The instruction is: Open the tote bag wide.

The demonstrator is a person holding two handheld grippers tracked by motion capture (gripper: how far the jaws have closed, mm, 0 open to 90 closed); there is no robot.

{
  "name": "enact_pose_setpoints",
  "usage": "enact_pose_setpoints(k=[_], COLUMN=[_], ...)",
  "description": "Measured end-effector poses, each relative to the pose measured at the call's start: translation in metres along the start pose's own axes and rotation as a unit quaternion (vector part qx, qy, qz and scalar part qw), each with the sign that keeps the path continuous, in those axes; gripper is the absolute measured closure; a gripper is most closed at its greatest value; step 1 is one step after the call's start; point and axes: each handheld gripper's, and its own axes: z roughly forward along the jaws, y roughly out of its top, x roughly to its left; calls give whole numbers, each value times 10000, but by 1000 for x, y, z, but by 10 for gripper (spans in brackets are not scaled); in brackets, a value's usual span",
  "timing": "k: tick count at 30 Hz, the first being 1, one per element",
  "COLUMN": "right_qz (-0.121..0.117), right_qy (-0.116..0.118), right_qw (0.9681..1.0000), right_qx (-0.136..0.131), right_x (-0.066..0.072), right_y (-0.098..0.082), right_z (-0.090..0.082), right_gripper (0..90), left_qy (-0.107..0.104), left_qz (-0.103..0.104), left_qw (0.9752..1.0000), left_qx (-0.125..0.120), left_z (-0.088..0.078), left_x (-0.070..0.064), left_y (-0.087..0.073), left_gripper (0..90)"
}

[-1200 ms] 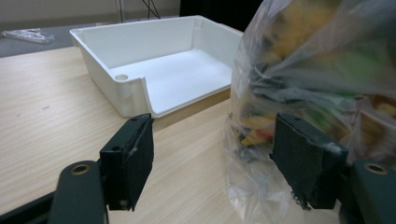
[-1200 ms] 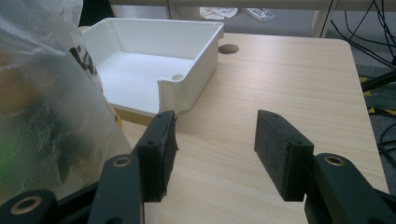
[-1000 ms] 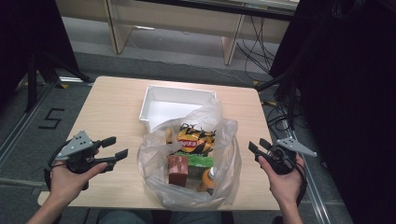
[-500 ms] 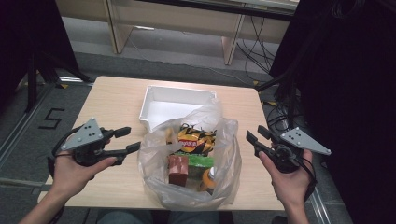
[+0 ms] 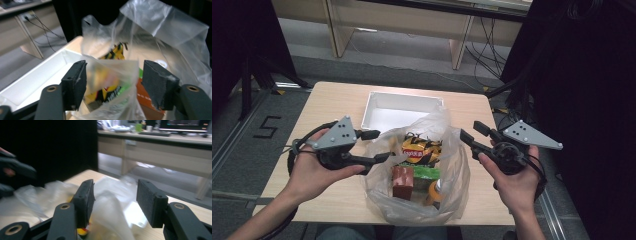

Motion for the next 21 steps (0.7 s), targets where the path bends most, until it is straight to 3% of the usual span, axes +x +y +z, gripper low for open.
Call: enact_pose_setpoints(k=[1, 2, 4, 6, 8, 10, 13, 14, 18, 19, 20, 21], right_qz=[65, -34, -126, -208, -123, -104, -101, -225, -123, -123, -4, -98], right_qy=[105, 167, 169, 215, 193, 355, 397, 459, 611, 611, 652, 641], right_qw=[9999, 9999, 9998, 9993, 9991, 9974, 9961, 9944, 9928, 9928, 9912, 9912], right_qx=[-24, -25, 25, 234, 352, 618, 778, 921, 1028, 1028, 1152, 1151], right_x=[3, 4, 7, 8, 9, 7, 7, 4, 3, 3, 4, 3], right_y=[2, 3, 2, 0, -2, -8, -15, -17, -23, -23, -25, -25], right_z=[1, 2, 5, 9, 11, 18, 22, 24, 24, 24, 23, 23], right_gripper=[481, 477, 470, 464, 469, 527, 646, 686, 834, 834, 874, 880], left_qy=[0, -34, -88, -84, -43, -15, -10, -17, -73, -73, -24, 8], left_qz=[0, 106, 160, 176, 177, 89, 24, 31, -19, -19, -74, -92], left_qw=[10000, 9997, 9995, 9993, 9991, 9990, 9987, 9986, 9977, 9977, 9975, 9973], left_qx=[0, 195, 252, 319, 378, 441, 507, 523, 674, 674, 709, 732], left_z=[0, 4, 8, 13, 17, 22, 26, 26, 28, 28, 28, 28], left_x=[0, -5, -8, -7, -5, -1, 3, 3, 6, 6, 8, 9], left_y=[0, 1, 1, 0, -2, -5, -9, -10, -15, -15, -18, -19], left_gripper=[343, 329, 329, 351, 385, 403, 443, 472, 599, 612, 638, 649])
